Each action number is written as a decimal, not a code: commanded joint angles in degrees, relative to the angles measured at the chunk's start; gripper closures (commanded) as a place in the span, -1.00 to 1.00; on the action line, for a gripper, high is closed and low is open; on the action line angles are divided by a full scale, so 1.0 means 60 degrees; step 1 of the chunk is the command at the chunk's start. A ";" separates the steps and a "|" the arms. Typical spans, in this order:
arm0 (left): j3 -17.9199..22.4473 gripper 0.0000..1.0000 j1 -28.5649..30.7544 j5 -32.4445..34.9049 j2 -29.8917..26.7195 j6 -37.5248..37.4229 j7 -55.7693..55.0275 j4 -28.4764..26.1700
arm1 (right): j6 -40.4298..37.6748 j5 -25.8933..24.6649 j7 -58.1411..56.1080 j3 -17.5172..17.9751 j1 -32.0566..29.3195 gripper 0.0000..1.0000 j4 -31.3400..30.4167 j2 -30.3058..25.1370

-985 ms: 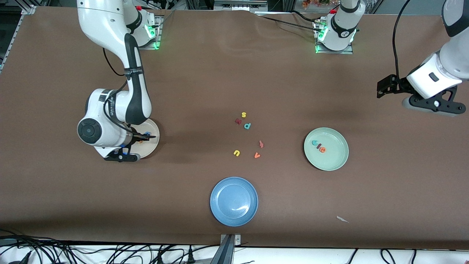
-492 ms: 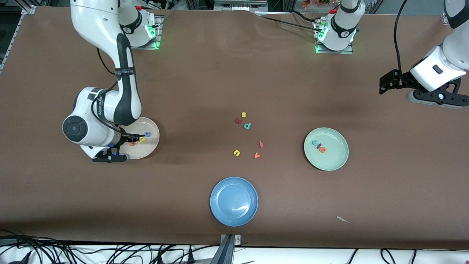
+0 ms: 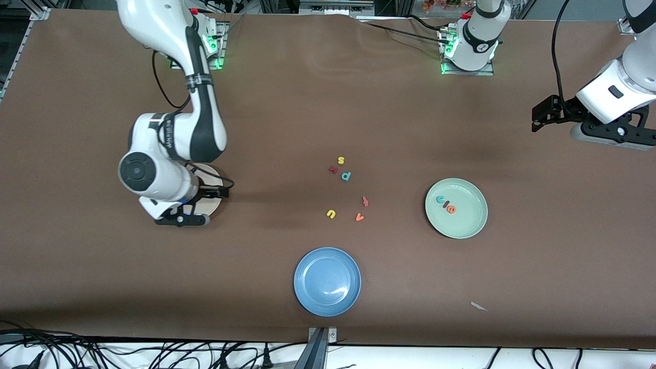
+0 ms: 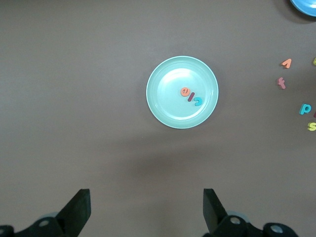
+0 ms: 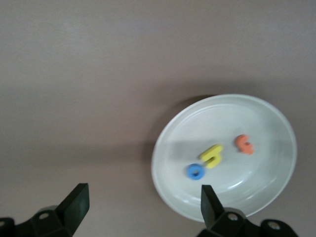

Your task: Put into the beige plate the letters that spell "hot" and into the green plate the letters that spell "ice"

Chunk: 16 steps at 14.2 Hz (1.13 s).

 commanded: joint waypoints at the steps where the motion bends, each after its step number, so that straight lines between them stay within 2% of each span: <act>1: 0.0023 -1.00 -0.0011 -0.0095 -0.0114 -0.0060 0.0100 0.0030 | -0.0211 -0.0138 0.1181 -0.0001 0.0422 -1.00 0.0110 -0.0132; 2: 0.0023 -1.00 -0.0011 -0.0095 -0.0114 -0.0046 0.0071 0.0045 | -0.0226 -0.0182 0.1402 0.0231 0.0337 -1.00 0.0110 -0.0205; 3: 0.0023 -1.00 -0.0011 -0.0095 -0.0100 -0.0045 0.0071 0.0059 | -0.0168 -0.0211 0.1578 0.0857 -0.0041 -1.00 0.0096 -0.0466; 4: 0.0008 -1.00 -0.0040 -0.0095 -0.0099 -0.0045 0.0042 0.0060 | -0.0124 -0.0530 0.1768 0.1734 -0.0842 -1.00 0.0096 -0.0730; 6: -0.0006 -1.00 -0.0084 -0.0080 -0.0085 -0.0002 0.0027 0.0060 | -0.0051 -0.1875 0.1887 0.4234 -0.3021 -1.00 0.0052 -0.1447; 7: -0.0006 -1.00 -0.0099 -0.0080 -0.0070 -0.0001 0.0041 0.0132 | 0.0066 -0.2200 0.1887 0.5059 -0.3860 -1.00 -0.0050 -0.1755; 11: -0.0006 -1.00 -0.0128 -0.0066 0.0003 -0.0031 0.0027 0.0353 | 0.0082 -0.2437 0.1319 0.5960 -0.5769 -1.00 -0.0723 -0.2898; 14: -0.0094 -1.00 -0.0128 -0.0066 0.0003 -0.0045 0.0027 0.0353 | -0.0282 -0.3708 0.1111 0.6604 -0.6781 -1.00 -0.1120 -0.3792; 16: -0.0094 -1.00 -0.0128 -0.0066 0.0003 -0.0045 0.0027 0.0353 | -0.0868 -0.4179 0.1067 0.6737 -0.7118 -1.00 -0.1120 -0.4377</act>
